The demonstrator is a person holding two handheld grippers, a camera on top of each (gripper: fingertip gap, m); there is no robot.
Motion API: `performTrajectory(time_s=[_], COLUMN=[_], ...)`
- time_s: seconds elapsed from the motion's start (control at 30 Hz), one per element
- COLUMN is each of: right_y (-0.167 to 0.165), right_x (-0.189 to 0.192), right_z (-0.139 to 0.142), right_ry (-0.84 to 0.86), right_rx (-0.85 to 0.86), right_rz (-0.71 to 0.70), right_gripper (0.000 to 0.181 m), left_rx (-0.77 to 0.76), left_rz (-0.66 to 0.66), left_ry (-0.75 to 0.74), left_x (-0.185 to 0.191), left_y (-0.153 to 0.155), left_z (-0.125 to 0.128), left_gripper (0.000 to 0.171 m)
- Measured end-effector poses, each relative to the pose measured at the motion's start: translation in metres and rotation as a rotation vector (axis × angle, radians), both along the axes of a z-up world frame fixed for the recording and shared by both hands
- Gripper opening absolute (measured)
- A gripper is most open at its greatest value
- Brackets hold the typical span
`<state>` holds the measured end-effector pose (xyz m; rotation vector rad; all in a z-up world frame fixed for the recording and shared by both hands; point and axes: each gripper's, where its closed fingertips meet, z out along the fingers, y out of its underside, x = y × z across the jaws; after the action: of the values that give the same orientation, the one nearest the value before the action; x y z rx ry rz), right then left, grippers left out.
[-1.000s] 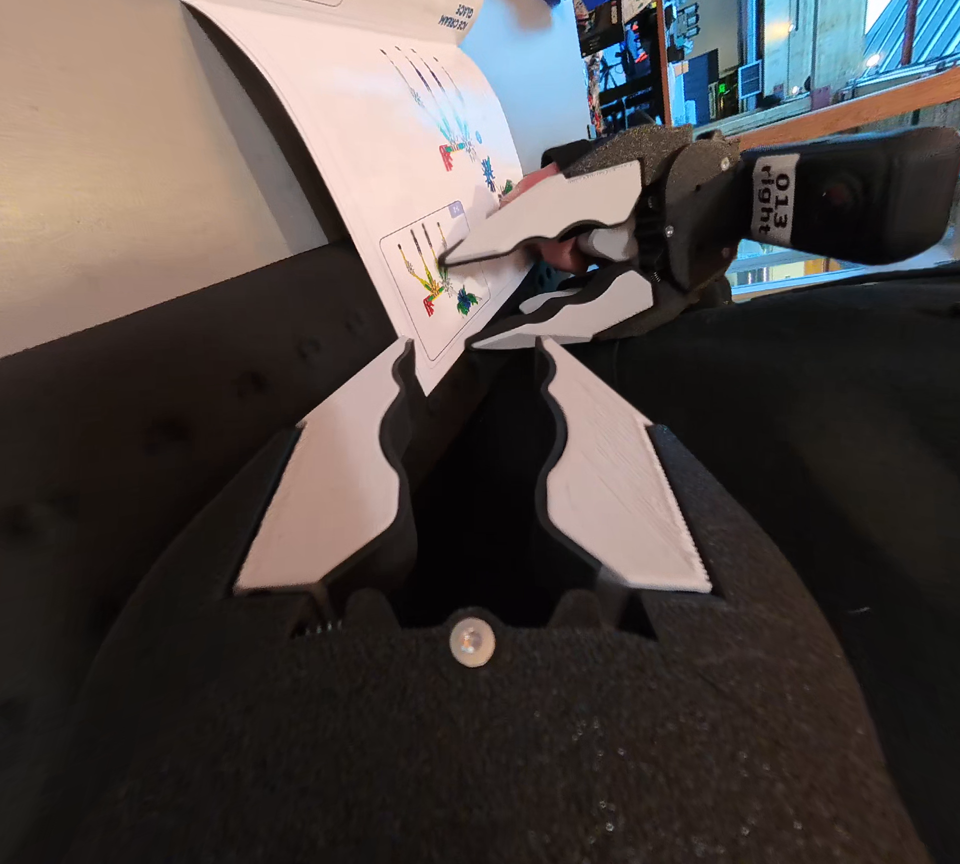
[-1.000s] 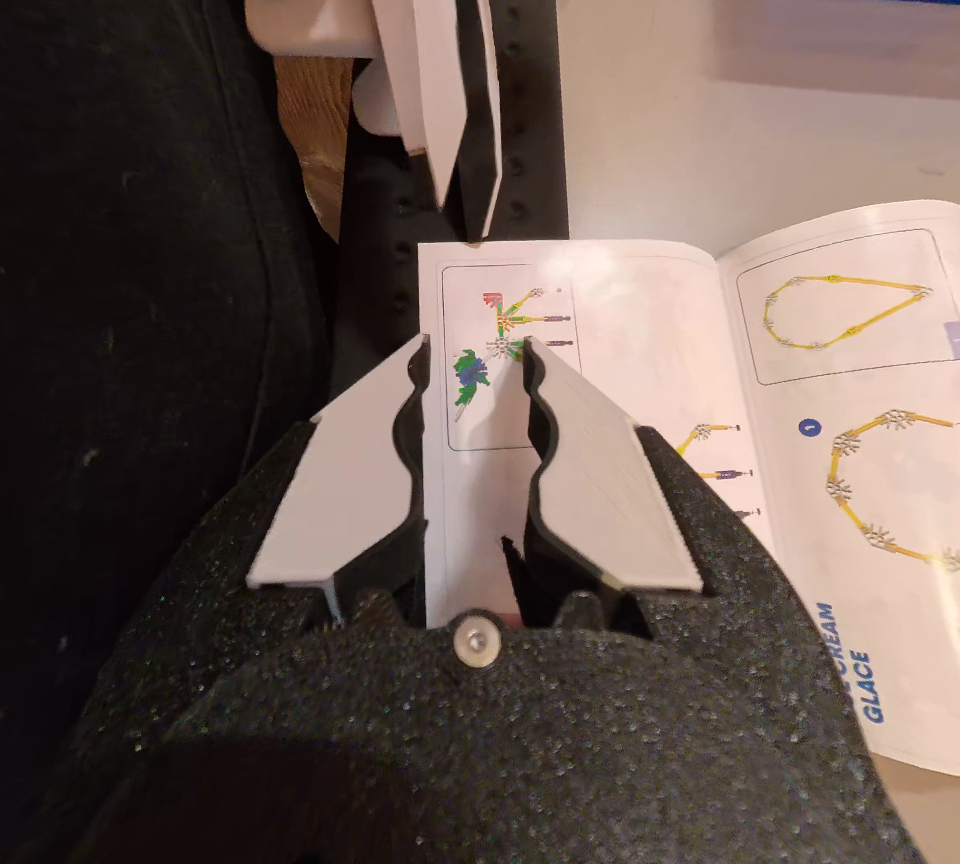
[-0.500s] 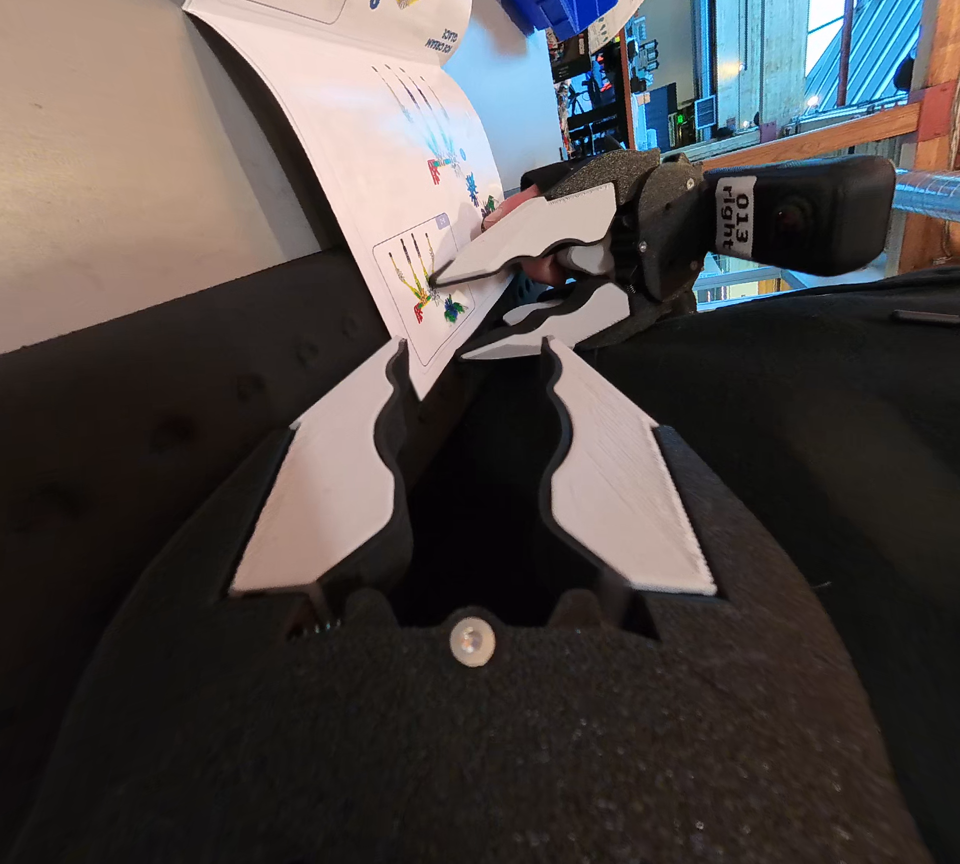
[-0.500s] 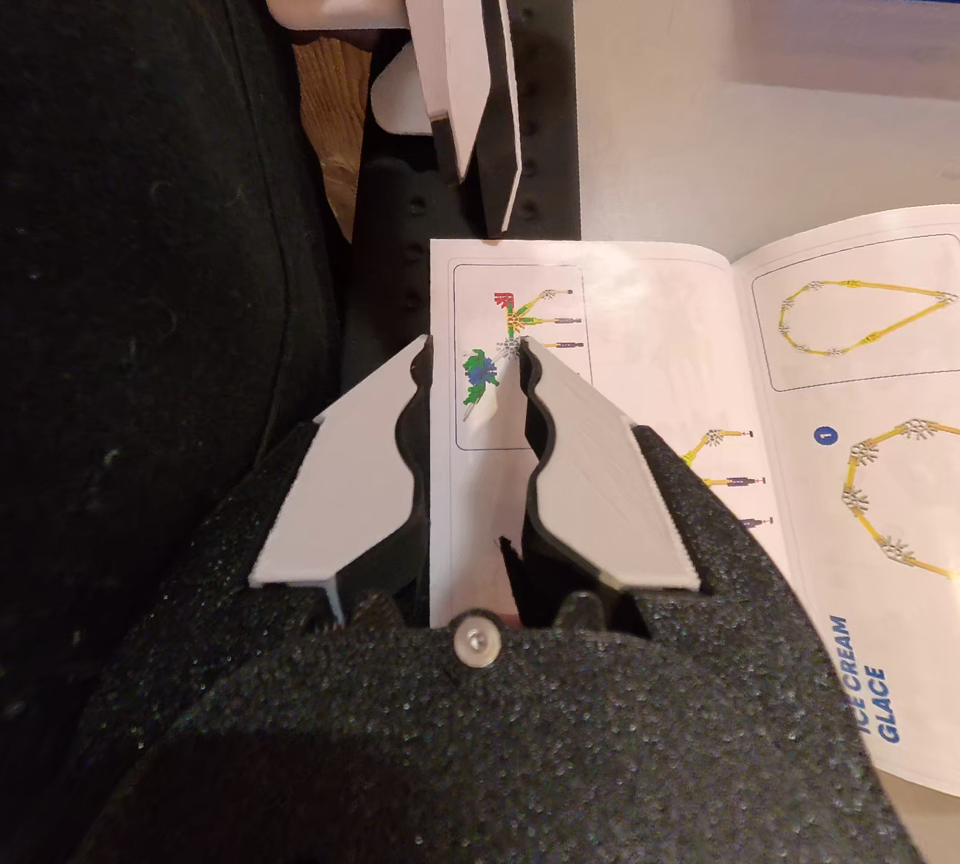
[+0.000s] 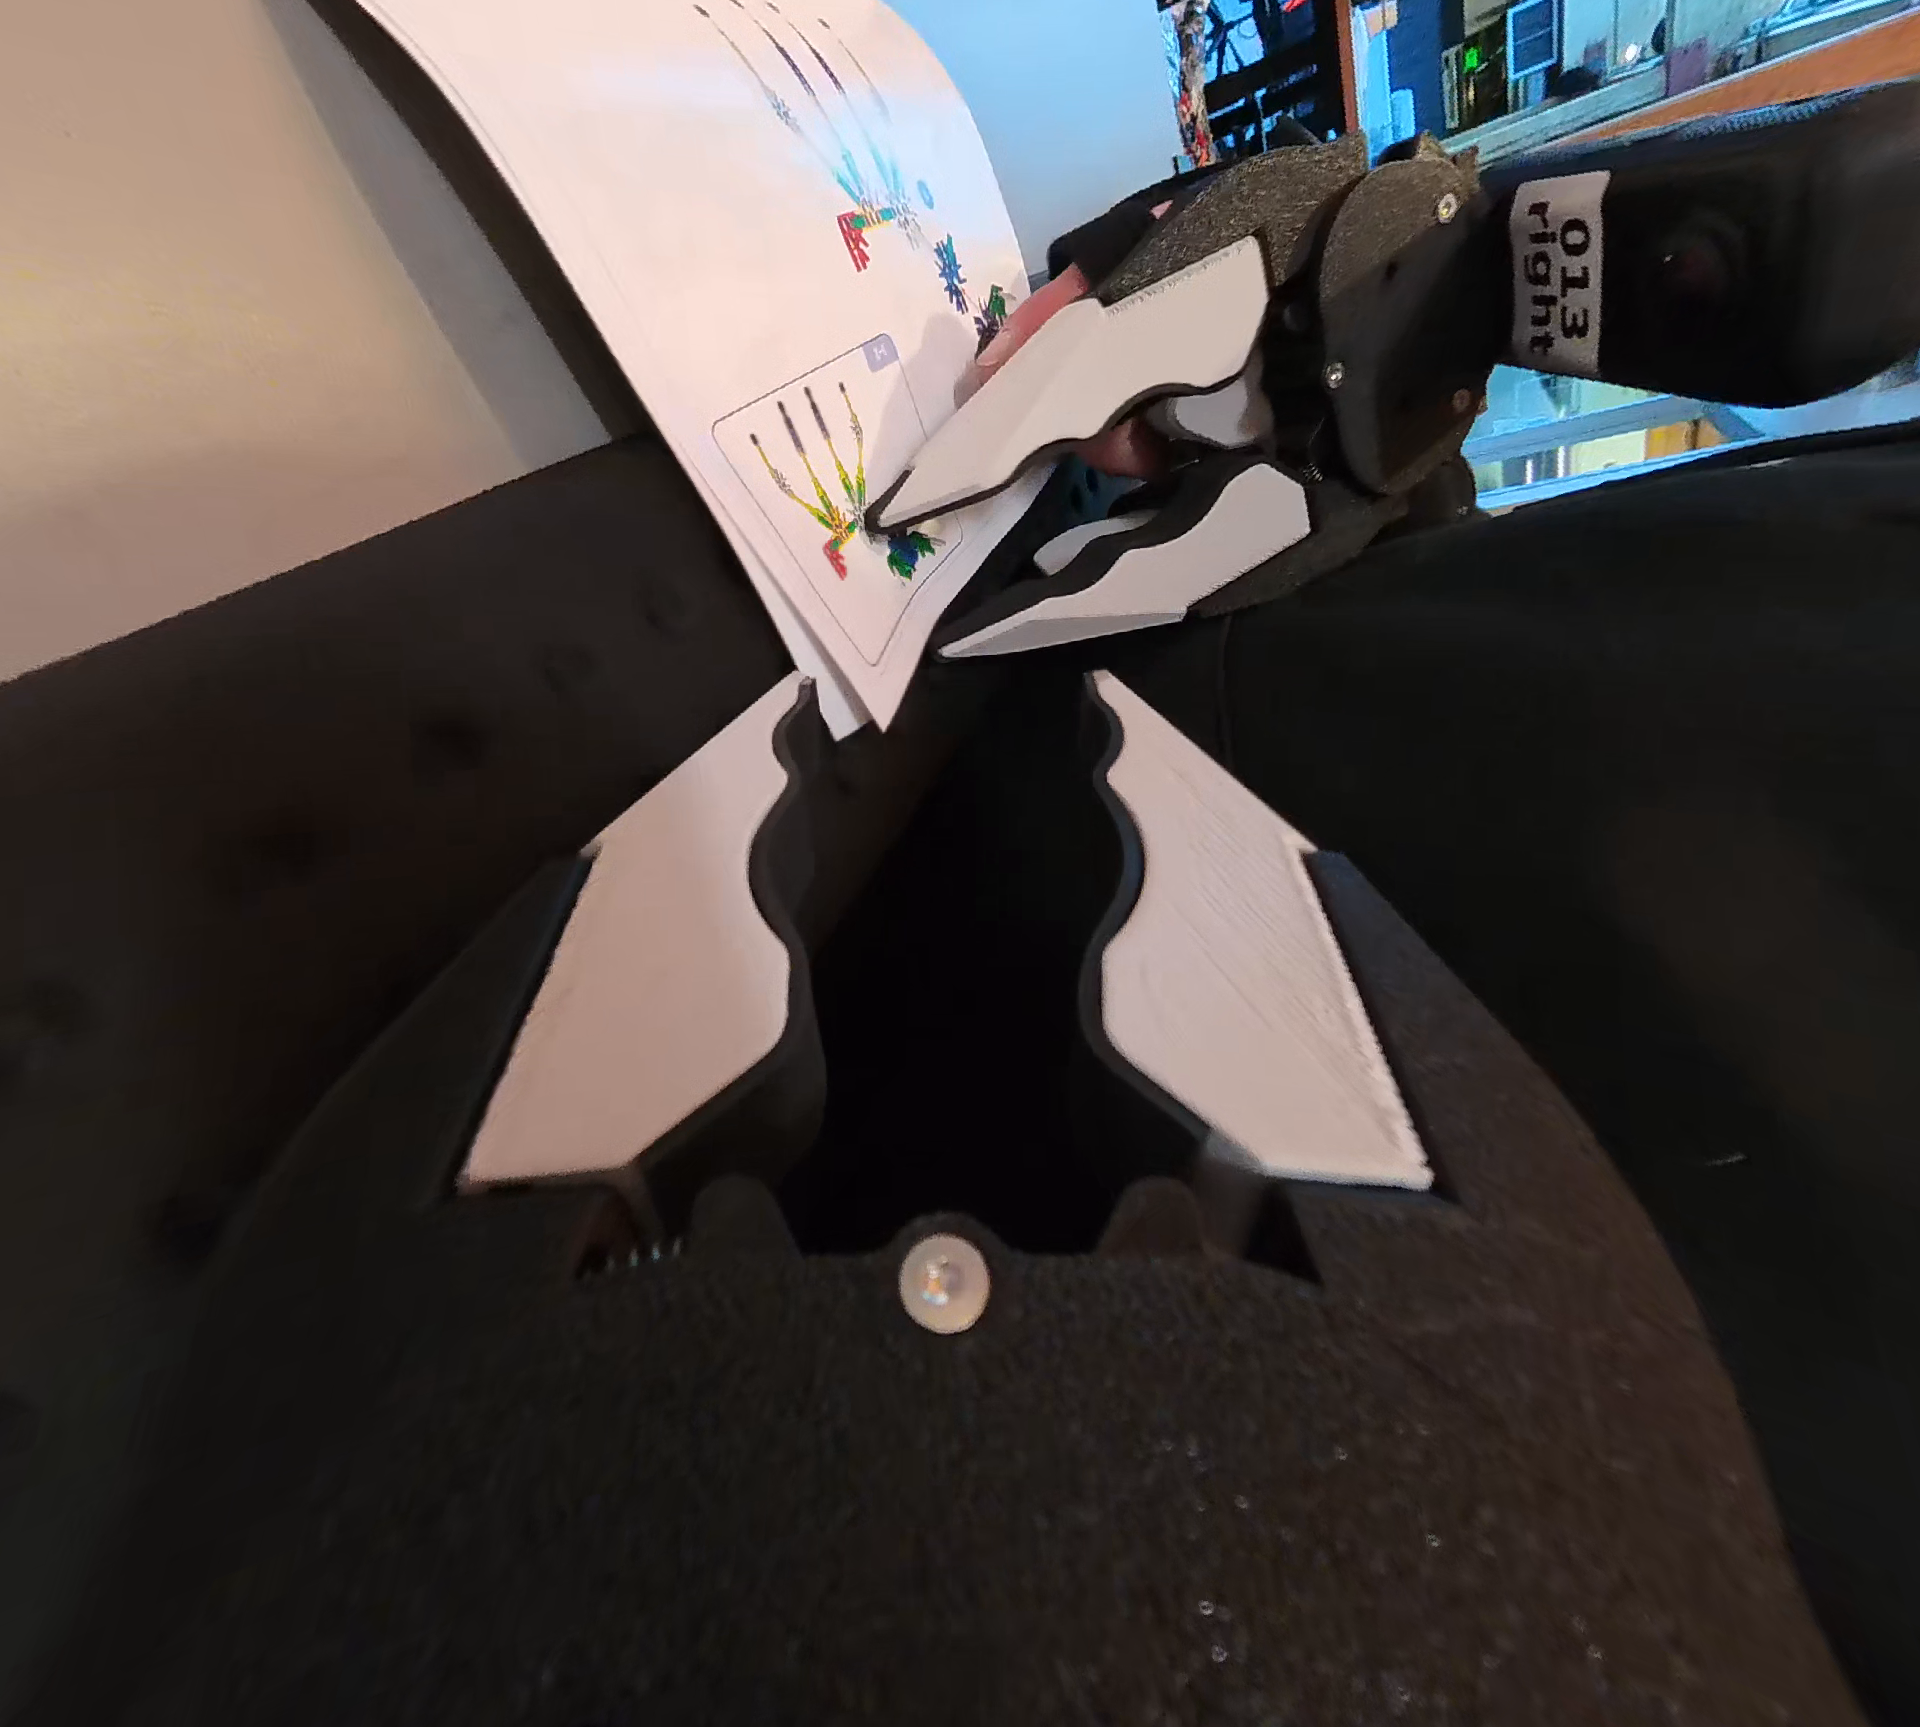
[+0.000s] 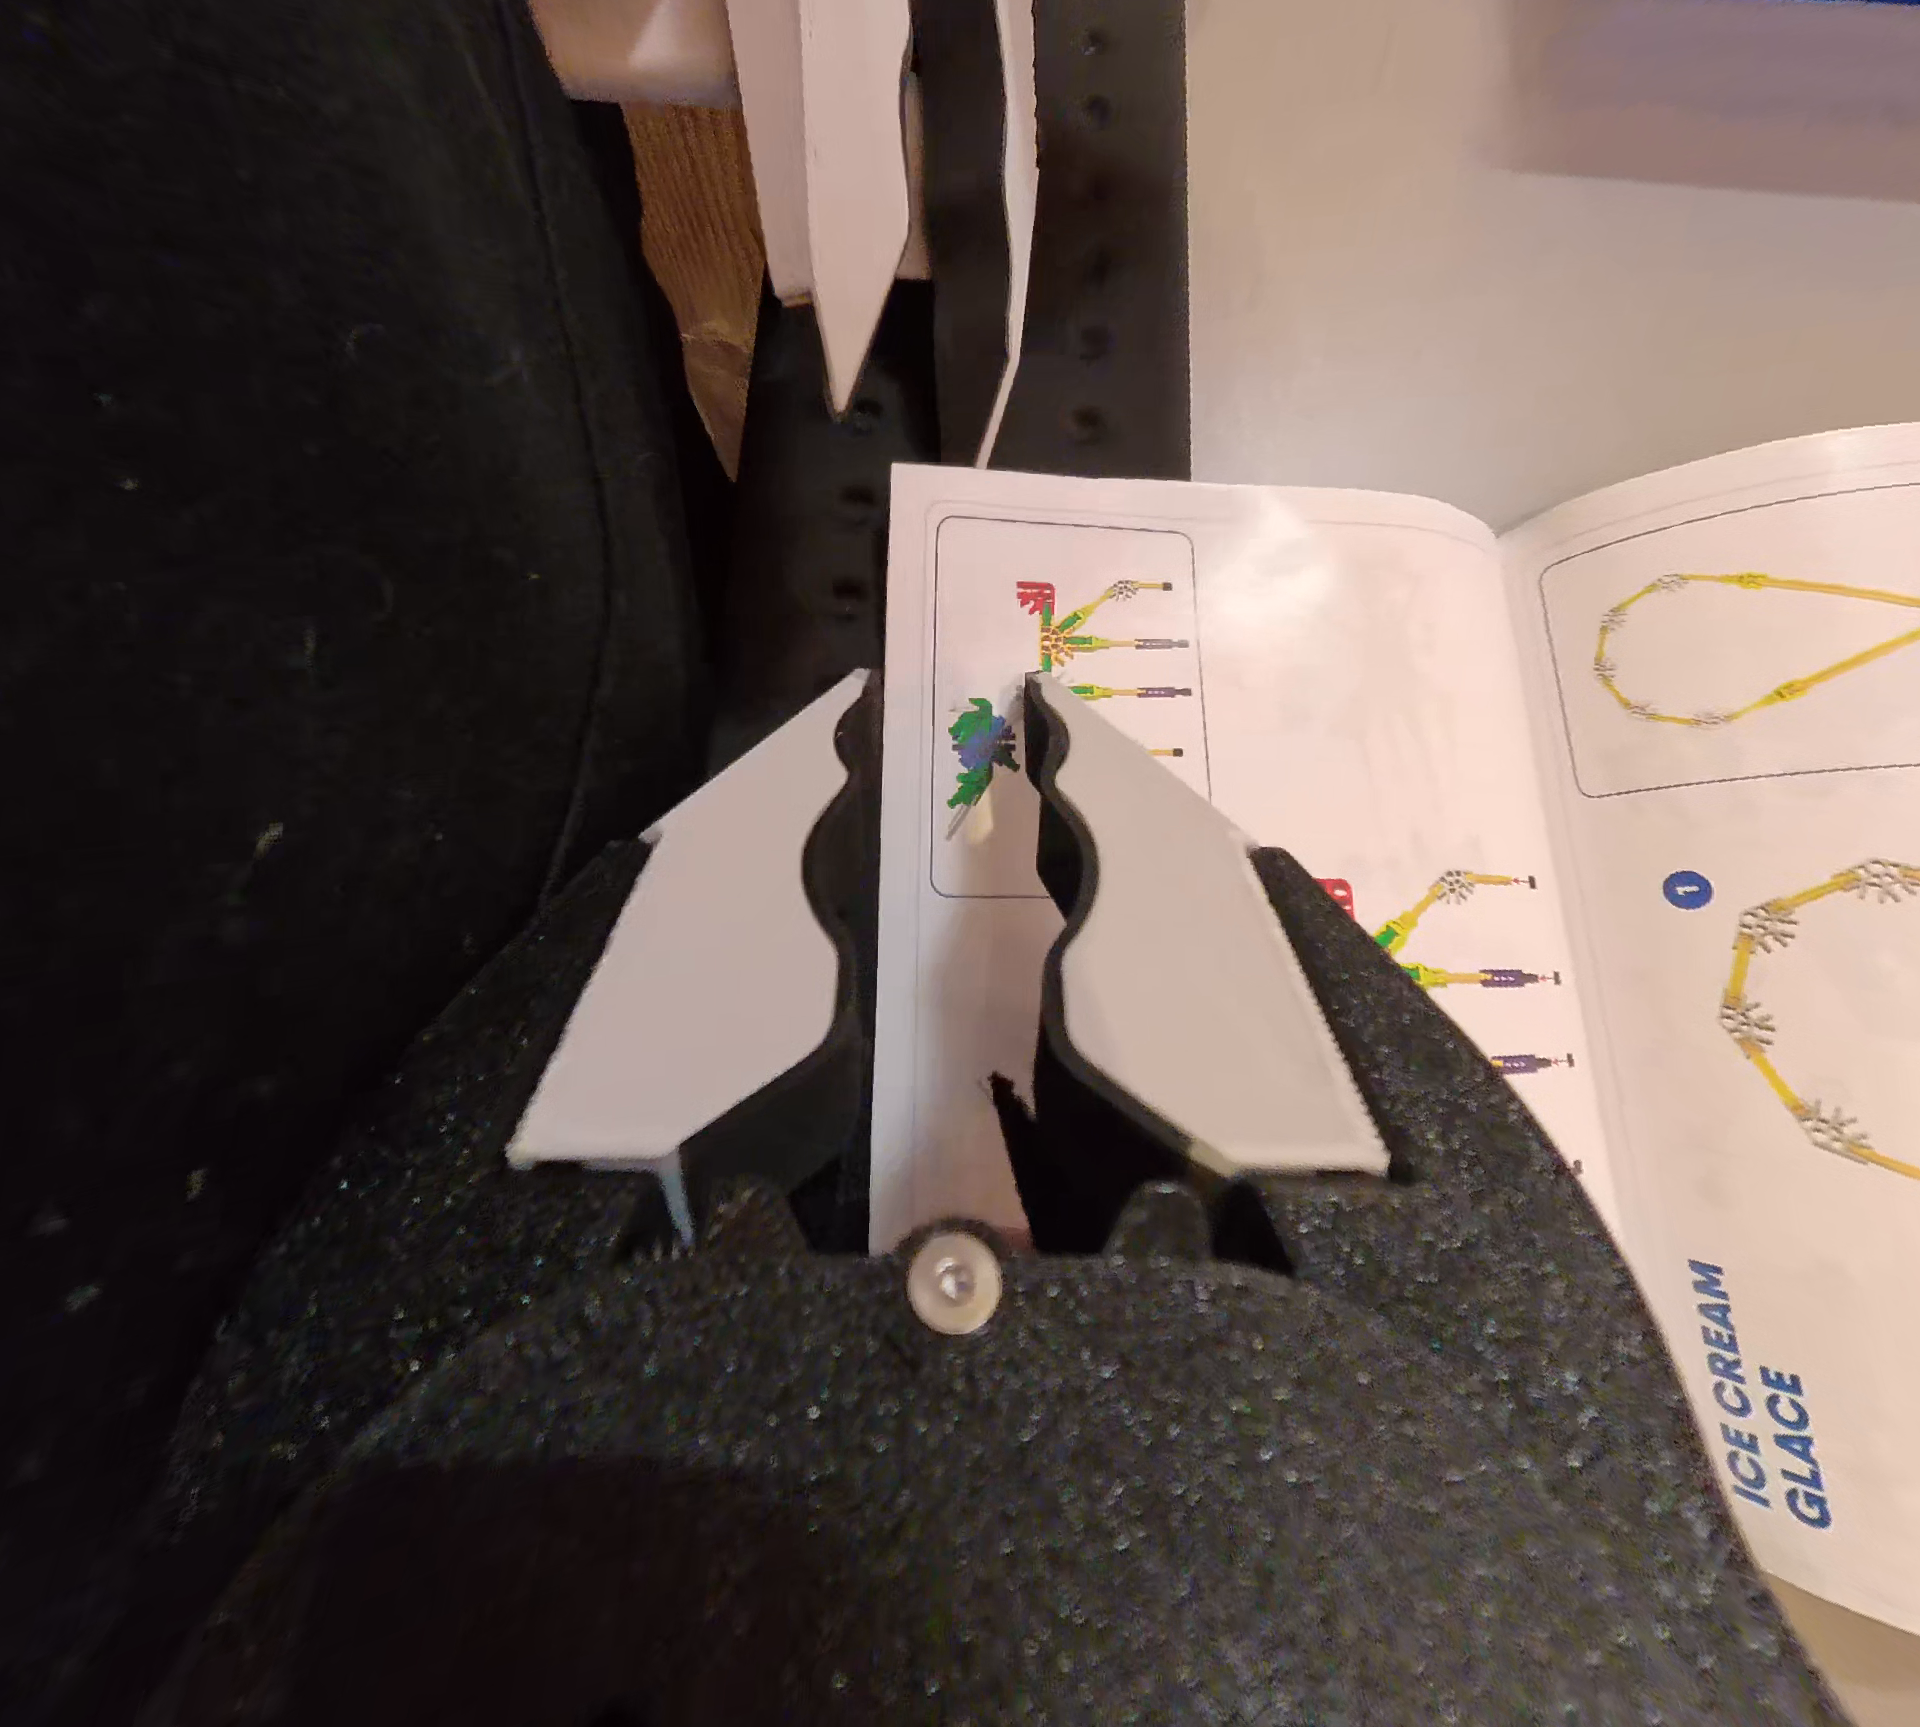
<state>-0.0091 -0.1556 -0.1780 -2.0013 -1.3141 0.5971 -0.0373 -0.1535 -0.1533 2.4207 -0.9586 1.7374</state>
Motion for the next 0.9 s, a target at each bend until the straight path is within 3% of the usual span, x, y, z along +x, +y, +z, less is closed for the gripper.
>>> performTrajectory(time_s=[0.17, 0.9], right_y=[0.001, 0.007], right_x=[0.0, 0.004], right_z=[0.0, 0.01], right_ry=[-0.003, 0.111], right_rx=[0.004, -0.085], right_rz=[-0.005, -0.048], right_gripper=[0.022, 0.014], left_rx=[-0.043, 0.026], left_rz=[0.024, -0.032], left_ry=[-0.031, -0.097], left_x=[0.003, 0.036], left_y=[0.001, 0.006], left_z=[0.002, 0.015], left_gripper=[0.047, 0.04])
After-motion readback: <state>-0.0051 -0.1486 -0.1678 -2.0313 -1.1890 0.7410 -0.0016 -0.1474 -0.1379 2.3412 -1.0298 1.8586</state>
